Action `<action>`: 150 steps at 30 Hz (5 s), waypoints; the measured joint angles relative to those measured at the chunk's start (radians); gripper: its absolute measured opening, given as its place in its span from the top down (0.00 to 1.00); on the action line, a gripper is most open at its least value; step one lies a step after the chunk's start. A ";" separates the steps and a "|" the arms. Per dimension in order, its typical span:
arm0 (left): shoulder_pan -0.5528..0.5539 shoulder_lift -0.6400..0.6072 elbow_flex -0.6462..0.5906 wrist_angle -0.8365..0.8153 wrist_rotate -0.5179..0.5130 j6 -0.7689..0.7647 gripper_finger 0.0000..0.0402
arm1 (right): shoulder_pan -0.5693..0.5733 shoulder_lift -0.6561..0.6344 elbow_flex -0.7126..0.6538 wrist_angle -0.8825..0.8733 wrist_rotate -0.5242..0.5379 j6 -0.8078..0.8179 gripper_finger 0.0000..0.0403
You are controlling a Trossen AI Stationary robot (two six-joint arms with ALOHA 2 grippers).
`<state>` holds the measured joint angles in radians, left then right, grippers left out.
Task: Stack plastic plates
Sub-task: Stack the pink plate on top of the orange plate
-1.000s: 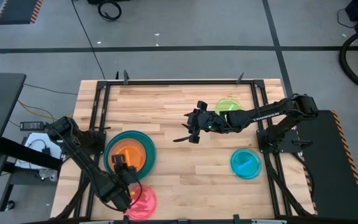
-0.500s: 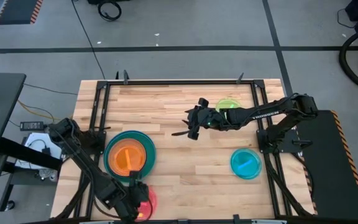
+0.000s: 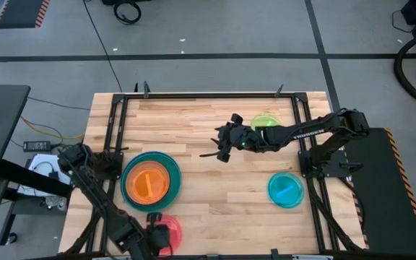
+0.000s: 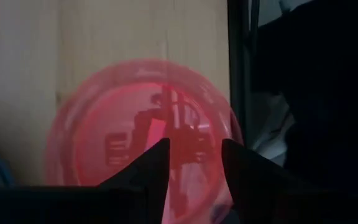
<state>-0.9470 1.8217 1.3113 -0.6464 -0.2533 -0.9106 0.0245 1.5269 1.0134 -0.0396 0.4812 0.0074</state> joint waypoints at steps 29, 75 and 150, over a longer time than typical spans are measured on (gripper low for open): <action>-0.105 0.111 -0.003 -0.137 0.301 -0.211 0.80 | -0.125 0.000 0.000 0.181 -0.117 -0.139 0.49; 0.035 0.173 0.036 -0.174 -0.039 0.816 0.53 | 0.131 0.000 0.000 -0.256 0.104 0.226 0.49; 0.047 -0.051 -0.181 -0.573 -0.027 0.115 0.99 | 0.012 0.000 0.000 0.002 0.012 -0.071 0.49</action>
<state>-0.8997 1.7707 1.1307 -1.2192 -0.2806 -0.7951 0.0368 1.5269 1.0134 -0.0376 0.4934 -0.0635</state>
